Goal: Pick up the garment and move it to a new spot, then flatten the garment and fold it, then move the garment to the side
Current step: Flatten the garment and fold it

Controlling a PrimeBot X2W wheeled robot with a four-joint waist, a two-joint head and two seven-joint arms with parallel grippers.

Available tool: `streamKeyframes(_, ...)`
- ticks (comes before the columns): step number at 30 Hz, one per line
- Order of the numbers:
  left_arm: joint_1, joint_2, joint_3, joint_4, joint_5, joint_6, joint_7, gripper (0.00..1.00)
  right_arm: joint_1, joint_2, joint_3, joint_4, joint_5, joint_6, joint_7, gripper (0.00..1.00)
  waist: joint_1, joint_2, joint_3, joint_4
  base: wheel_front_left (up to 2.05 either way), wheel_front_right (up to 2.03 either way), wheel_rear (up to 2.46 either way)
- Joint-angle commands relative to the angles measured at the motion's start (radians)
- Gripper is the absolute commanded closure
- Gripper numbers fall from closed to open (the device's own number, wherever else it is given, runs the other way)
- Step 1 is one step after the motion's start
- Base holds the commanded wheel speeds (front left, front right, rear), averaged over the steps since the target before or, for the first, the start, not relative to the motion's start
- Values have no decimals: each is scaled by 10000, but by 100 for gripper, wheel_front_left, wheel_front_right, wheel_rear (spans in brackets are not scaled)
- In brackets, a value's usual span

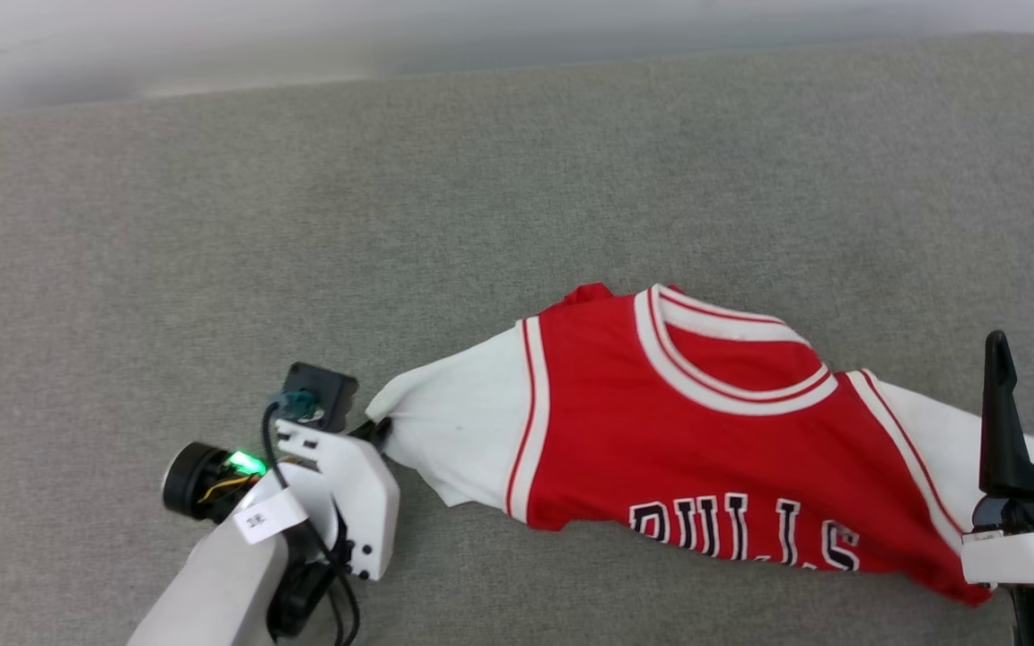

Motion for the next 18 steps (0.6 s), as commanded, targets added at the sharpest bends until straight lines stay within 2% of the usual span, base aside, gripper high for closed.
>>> streamKeyframes(1, 333, 165, 154, 162, -80, 114, -147, 100, 123, -51, -11, 49, -39, -4, 42, 0, -1, 0, -177, 130, 0, 0, 0)
streamKeyframes(8, 1147, 617, 1010, -404, -504, 524, -1028, 100, 380, -8, -96, 226, -150, -4, 572, 0, -1, 0, -619, 426, 0, 0, 0)
streamKeyframes(18, 3244, 1486, 2122, -2642, -1299, 1109, -1021, 100, 877, -21, -56, 505, -193, -4, 1908, 0, -1, 0, -1089, 776, 0, 0, 0)
